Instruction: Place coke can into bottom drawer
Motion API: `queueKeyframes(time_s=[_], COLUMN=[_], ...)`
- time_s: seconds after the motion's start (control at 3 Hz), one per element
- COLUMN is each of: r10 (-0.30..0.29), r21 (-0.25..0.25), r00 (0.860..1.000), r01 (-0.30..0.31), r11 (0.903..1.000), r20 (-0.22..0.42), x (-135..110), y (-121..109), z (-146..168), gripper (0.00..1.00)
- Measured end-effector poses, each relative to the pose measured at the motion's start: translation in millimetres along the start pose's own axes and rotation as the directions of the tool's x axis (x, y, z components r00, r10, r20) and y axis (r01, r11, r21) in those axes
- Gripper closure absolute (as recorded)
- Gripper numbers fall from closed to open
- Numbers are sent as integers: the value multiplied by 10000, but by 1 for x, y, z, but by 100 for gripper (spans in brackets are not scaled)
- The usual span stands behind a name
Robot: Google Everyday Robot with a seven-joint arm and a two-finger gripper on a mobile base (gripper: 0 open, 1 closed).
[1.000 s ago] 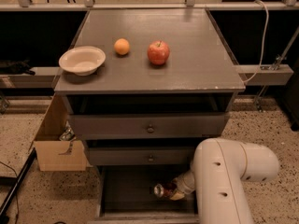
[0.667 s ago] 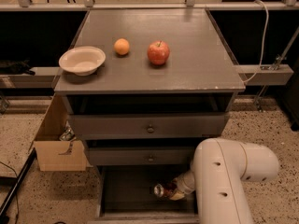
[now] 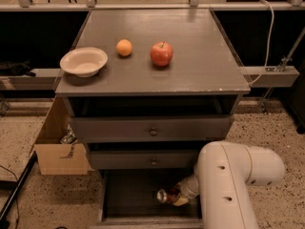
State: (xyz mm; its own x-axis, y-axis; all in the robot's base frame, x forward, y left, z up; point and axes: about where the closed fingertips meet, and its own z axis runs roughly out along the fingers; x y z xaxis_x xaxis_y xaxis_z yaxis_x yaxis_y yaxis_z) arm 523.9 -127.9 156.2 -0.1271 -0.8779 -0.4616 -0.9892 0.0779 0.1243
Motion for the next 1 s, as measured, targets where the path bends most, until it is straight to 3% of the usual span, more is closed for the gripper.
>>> queueKeyframes(time_s=[0.67, 1.0], r10=[0, 0], r21=[-2, -2], r00=[10000, 10000], r01=[0, 0], r11=[10000, 10000], r20=[0, 1], x=[0, 0], y=[0, 0], z=[0, 0], gripper=[0, 0])
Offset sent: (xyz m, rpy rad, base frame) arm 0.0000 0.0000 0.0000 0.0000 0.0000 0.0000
